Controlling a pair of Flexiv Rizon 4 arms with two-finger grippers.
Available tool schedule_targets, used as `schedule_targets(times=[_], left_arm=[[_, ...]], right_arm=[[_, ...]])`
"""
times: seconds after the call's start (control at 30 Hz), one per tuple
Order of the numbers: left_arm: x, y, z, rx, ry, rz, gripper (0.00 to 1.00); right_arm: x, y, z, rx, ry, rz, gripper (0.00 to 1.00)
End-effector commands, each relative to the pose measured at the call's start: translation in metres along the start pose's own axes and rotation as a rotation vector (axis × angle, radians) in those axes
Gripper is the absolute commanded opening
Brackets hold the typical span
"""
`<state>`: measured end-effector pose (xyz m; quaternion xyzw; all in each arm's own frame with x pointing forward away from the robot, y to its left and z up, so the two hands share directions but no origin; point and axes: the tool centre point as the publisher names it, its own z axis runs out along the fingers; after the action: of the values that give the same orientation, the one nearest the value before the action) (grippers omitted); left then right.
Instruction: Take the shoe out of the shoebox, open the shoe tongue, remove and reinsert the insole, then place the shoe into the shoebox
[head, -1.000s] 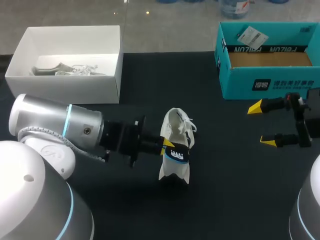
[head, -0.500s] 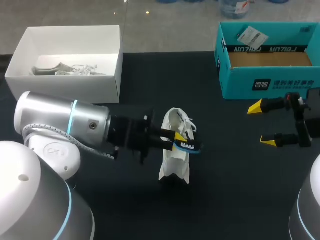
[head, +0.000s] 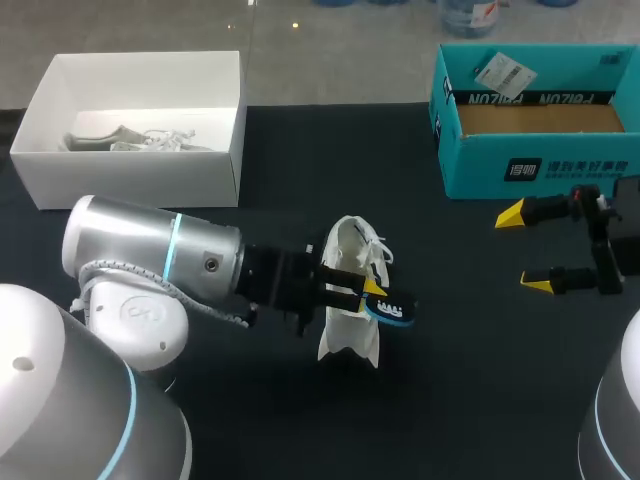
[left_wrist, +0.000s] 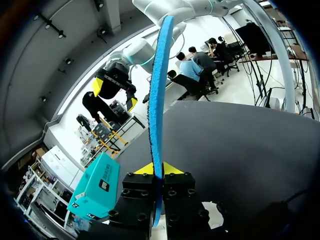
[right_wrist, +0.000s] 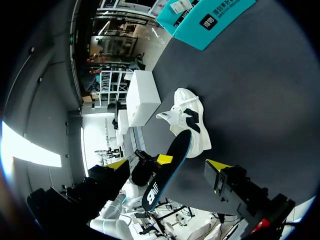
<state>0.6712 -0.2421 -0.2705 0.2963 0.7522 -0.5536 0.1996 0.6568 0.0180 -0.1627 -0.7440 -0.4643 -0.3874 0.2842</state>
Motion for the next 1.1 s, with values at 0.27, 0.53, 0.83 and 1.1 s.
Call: schedule_targets(times=[0.27, 0.53, 0.83, 1.1], left_arm=[[0.002, 0.002, 0.007, -0.043, 0.009, -0.003, 0.0], [-0.01, -0.021, -0.022, -0.004, -0.048, 0.001, 0.0], [0.0, -0.018, -0.03, 0.013, -0.044, -0.068, 0.0], [0.011, -0.005, -0.026, 0.02, -0.04, -0.128, 0.0]], right_arm=[[-0.002, -0.009, -0.005, -0.014, -0.001, 0.002, 1.0], [-0.002, -0.009, -0.005, -0.014, -0.001, 0.002, 1.0], [-0.002, -0.009, -0.005, -0.014, -0.001, 0.002, 1.0], [-0.002, -0.009, -0.005, -0.014, -0.001, 0.002, 1.0]])
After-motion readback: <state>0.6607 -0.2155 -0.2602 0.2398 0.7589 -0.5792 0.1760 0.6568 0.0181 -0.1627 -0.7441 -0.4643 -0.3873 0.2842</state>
